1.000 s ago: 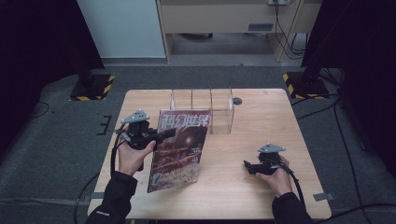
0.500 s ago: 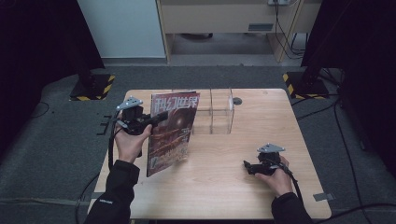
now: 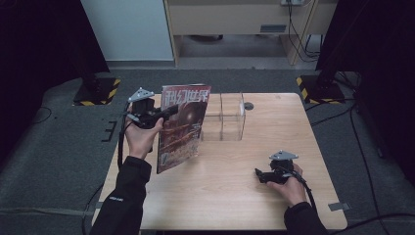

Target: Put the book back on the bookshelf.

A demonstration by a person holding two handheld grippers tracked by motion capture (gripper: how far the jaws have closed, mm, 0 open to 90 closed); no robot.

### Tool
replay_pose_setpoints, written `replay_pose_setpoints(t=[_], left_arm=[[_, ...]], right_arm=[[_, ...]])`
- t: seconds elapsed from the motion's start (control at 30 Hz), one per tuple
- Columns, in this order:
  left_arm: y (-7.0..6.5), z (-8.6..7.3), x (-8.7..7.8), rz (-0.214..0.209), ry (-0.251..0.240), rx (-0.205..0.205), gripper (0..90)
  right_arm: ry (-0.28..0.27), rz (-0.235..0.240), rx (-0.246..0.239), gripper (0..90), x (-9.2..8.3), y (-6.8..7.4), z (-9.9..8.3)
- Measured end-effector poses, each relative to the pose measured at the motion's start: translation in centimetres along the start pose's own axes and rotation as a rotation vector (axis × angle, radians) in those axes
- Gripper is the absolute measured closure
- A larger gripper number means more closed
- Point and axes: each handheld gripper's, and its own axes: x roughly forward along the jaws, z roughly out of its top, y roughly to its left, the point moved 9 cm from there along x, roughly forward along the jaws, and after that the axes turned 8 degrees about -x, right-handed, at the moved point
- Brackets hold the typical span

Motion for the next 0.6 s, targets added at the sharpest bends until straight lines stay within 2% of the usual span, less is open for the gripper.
replay_pose_setpoints(t=[0.17, 0.3, 0.4, 0.6], left_arm=[[0.6, 0.9, -0.2, 0.0, -0.004, 0.003, 83.8], [1.7, 1.6, -0.5, -0.002, -0.031, -0.034, 83.8], [2.4, 1.8, -0.3, 0.022, -0.034, -0.038, 83.8], [3.4, 2.1, 1.2, 0.079, -0.012, -0.029, 83.8]], right_arm=[[0.002, 0.003, 0.001, 8.5, 0.0, 0.0, 0.0], [0.004, 0.002, 0.003, 8.3, 0.0, 0.1, 0.0], [0.004, 0.003, 0.002, 8.0, 0.0, 0.1, 0.0], [0.004, 0.0, 0.003, 7.8, 0.1, 0.1, 0.0]])
